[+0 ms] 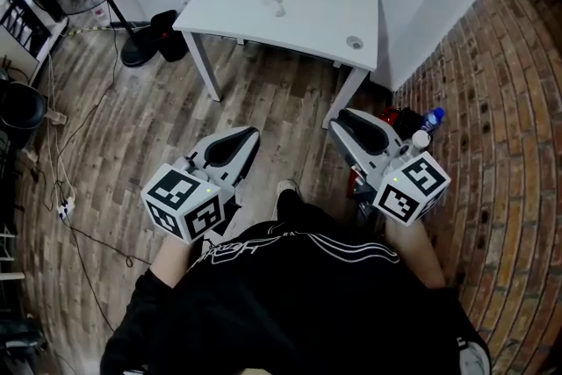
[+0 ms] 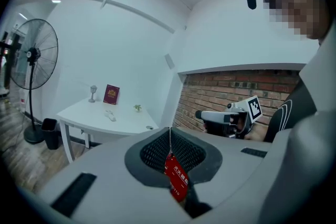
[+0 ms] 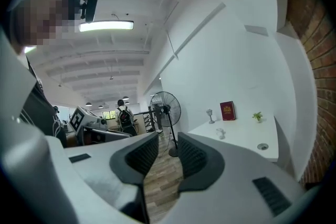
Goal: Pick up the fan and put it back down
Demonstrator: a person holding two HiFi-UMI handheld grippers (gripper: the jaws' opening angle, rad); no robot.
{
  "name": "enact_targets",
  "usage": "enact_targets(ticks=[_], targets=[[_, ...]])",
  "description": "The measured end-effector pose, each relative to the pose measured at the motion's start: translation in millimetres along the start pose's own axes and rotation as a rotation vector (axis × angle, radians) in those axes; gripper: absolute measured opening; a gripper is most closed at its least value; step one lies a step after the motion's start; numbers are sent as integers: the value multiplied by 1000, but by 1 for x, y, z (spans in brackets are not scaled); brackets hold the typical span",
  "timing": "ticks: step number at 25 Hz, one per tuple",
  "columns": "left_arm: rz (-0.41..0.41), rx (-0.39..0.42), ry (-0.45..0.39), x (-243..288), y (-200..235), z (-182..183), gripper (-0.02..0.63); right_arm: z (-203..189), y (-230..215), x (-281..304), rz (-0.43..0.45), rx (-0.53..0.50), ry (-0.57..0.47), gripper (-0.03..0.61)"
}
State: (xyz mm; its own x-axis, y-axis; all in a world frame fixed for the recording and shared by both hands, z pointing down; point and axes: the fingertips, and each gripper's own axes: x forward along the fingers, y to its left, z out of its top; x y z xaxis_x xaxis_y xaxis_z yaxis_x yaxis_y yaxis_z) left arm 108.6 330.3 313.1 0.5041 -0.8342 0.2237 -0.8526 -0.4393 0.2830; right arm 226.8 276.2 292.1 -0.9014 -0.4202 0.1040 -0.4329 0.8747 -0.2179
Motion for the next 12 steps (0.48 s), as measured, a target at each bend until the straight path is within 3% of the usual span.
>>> enact_targets(ticks=[9,12], targets=[[37,2,22,21,36,2,32,6,-46,28,-37,-23,-14,289],[44,1,26,34,50,7,32,10,-68,41,-48,-34,-9,307]])
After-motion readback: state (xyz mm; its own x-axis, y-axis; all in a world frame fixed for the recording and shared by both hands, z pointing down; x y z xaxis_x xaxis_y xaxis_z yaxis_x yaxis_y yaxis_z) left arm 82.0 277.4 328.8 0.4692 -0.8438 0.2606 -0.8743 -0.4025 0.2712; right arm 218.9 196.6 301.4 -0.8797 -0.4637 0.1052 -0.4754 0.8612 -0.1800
